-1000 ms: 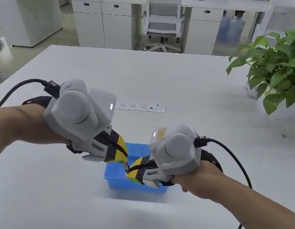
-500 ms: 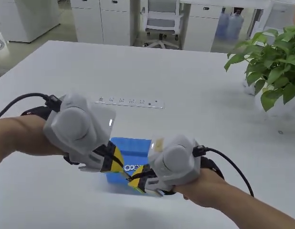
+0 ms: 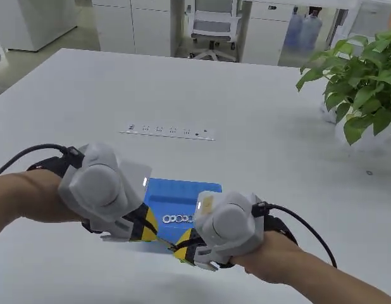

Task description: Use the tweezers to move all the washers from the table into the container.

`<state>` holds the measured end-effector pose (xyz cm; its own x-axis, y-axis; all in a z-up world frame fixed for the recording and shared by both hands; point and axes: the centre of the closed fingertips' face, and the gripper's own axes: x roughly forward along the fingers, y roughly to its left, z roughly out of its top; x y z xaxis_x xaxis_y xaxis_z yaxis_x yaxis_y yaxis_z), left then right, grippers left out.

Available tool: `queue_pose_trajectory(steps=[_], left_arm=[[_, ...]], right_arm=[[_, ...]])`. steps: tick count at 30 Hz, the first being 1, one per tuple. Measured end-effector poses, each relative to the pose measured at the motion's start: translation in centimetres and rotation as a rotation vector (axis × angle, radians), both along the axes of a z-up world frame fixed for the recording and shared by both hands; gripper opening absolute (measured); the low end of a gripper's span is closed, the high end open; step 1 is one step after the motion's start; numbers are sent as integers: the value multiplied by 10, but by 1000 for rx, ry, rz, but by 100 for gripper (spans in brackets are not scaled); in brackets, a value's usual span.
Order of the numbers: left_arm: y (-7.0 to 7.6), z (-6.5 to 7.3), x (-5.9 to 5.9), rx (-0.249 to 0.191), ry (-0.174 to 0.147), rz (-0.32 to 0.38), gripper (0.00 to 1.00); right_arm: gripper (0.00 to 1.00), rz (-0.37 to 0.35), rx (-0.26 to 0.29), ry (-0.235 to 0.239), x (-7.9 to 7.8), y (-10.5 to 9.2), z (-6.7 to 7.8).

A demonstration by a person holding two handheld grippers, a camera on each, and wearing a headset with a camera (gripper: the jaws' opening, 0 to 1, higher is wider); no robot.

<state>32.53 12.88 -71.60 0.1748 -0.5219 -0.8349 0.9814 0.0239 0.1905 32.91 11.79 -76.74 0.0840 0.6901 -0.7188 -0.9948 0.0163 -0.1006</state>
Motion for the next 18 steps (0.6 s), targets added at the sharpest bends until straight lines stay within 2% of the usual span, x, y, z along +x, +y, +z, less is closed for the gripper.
queue_pose_trajectory(steps=[13, 18], left_arm=[[1, -28, -4, 22, 29, 5, 5], [1, -36, -6, 12, 48, 20, 5]], right_arm=[[5, 26, -68, -7, -5, -9, -19], [5, 42, -88, -12, -6, -11, -24]])
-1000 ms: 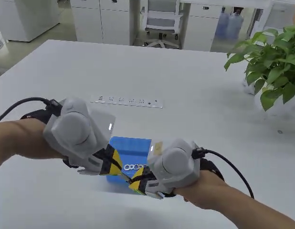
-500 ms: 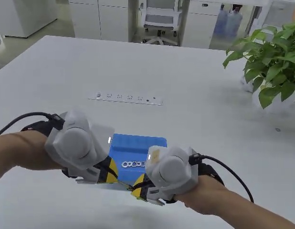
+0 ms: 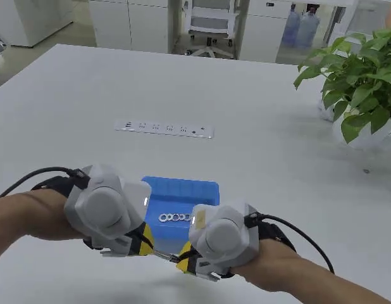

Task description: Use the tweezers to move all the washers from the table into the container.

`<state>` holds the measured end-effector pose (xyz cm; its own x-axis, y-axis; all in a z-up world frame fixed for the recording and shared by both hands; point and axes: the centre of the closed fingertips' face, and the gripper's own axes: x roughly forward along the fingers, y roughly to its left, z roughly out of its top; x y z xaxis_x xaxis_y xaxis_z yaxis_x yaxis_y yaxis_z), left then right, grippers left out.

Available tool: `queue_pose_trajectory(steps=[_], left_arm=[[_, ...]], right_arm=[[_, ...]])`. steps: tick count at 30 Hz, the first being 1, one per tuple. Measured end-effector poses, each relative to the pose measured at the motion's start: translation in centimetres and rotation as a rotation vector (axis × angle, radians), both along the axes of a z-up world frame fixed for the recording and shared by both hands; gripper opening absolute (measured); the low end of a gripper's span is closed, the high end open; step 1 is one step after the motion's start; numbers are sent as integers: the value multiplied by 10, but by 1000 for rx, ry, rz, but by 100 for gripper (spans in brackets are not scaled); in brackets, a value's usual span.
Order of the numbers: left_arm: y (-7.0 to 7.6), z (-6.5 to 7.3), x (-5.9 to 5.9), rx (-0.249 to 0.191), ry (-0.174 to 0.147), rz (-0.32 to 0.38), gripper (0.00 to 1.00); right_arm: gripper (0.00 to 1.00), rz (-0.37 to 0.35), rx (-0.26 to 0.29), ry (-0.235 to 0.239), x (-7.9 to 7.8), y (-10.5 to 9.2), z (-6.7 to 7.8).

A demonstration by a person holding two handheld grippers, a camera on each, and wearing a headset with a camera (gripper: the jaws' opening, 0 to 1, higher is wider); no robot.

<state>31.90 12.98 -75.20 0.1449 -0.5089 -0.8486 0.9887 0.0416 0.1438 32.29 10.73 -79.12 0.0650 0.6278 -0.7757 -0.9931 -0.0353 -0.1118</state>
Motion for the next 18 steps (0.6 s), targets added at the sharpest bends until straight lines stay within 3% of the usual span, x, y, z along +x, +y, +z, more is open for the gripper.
queue_pose_trajectory(steps=[7, 9, 18], left_arm=[[1, -12, -3, -12, 17, 26, 5], [-1, -15, -7, -26, 36, 31, 5], [2, -29, -13, -17, 41, 43, 5]], right_arm=[[5, 13, -7, 0, -4, 2, -7], [5, 3, -2, 8, -4, 3, -7], [6, 14, -28, 6, -7, 2, -16]])
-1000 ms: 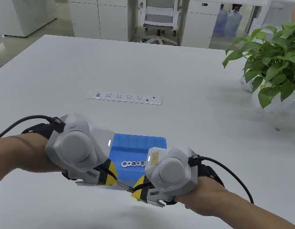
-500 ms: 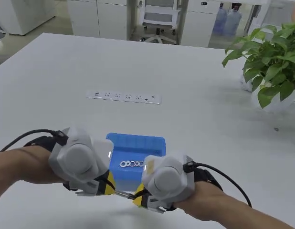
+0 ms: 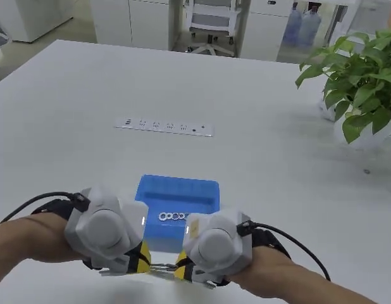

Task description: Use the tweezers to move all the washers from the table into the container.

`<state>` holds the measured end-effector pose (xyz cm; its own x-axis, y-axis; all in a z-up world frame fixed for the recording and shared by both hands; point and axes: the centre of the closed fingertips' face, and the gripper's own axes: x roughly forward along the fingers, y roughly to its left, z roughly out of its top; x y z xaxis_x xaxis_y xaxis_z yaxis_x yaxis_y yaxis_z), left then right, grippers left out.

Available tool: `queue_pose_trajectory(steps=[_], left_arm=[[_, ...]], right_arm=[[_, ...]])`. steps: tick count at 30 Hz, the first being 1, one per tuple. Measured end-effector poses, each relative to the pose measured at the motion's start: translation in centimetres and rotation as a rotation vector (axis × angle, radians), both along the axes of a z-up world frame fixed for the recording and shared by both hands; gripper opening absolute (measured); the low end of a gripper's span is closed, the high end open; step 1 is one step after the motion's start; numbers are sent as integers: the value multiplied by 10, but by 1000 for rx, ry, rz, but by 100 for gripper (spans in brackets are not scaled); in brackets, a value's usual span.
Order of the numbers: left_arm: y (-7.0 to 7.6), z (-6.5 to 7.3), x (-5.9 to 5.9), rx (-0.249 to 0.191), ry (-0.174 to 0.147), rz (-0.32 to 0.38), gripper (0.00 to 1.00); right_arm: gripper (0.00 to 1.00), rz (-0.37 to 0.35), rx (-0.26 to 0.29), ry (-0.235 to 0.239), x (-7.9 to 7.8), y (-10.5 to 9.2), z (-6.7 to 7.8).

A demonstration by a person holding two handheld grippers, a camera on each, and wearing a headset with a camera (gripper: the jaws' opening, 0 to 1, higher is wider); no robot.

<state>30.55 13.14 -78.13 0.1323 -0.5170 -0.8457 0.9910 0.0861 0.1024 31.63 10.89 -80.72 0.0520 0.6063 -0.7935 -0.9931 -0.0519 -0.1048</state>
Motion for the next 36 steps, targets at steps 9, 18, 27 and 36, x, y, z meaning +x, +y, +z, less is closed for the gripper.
queue_pose_trajectory(steps=[9, 18, 27, 36], left_arm=[[3, 1, 2, 1, -13, 7, 8], [13, 3, 4, 5, -21, 37, 9], [24, 7, 4, 0, -22, 74, 14], [29, 12, 4, -31, -15, 109, 20]], right_arm=[[6, -3, -11, 6, -1, 0, -4], [7, 29, -30, 1, -6, -1, -9], [10, 31, -34, 6, -6, -1, -8], [14, 30, -37, 5, -4, -2, -8]])
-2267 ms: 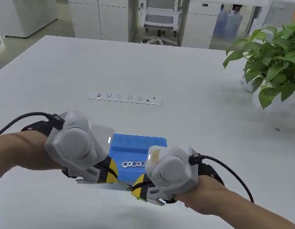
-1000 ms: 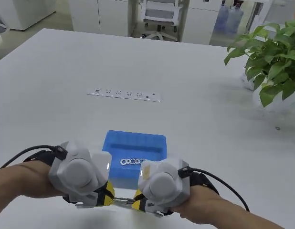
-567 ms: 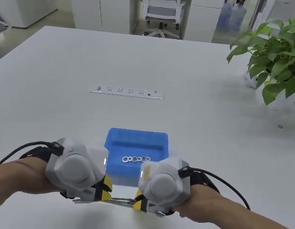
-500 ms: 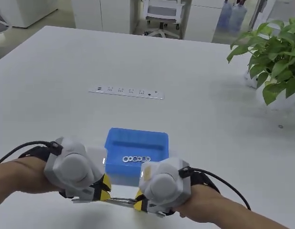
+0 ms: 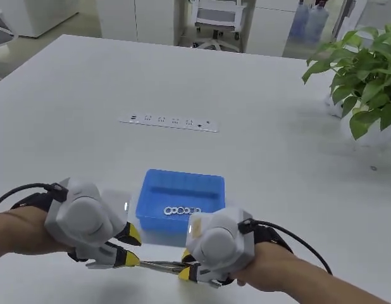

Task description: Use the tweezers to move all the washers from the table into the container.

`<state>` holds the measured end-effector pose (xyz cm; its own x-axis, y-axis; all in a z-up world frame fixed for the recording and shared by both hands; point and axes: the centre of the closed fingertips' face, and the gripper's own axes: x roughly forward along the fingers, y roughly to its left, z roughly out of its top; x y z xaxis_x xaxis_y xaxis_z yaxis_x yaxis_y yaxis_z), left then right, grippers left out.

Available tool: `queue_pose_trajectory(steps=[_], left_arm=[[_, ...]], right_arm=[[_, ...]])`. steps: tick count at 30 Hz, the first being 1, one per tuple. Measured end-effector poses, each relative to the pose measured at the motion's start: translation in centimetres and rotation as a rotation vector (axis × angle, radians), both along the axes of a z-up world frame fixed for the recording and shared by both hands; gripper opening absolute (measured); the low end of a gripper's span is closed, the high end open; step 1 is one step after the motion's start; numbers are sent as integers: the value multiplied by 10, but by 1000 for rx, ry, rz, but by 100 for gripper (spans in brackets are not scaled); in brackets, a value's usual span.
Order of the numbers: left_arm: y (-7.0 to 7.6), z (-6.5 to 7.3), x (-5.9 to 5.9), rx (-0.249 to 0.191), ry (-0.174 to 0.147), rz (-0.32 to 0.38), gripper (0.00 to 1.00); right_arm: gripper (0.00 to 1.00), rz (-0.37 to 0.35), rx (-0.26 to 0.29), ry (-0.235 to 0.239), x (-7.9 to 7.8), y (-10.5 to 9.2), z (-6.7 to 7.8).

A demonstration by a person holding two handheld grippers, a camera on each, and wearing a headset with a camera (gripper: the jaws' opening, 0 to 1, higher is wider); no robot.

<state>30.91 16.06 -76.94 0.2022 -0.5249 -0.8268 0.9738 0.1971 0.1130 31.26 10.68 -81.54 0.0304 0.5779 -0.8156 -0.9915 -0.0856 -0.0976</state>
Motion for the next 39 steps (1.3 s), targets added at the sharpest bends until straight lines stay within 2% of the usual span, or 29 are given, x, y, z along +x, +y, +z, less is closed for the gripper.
queue_pose_trajectory(steps=[10, 17, 21, 28, 35, 39], left_arm=[[7, 7, -3, -46, 15, 41, 27], [12, 15, -4, -91, 20, 81, 36], [14, 19, -4, -121, 25, 119, 43], [15, 31, -2, -192, 3, 171, 54], [13, 45, 0, -264, -21, 224, 64], [14, 49, 2, -289, -28, 247, 70]], right_arm=[[21, -11, 1, -6, 1, -2, 2], [29, -72, 57, -16, 9, -7, 21], [33, -121, 98, -20, 16, -13, 33], [45, -239, 185, -27, 28, -33, 56], [57, -354, 252, -21, 40, -58, 67], [64, -403, 285, -1, 42, -71, 68]])
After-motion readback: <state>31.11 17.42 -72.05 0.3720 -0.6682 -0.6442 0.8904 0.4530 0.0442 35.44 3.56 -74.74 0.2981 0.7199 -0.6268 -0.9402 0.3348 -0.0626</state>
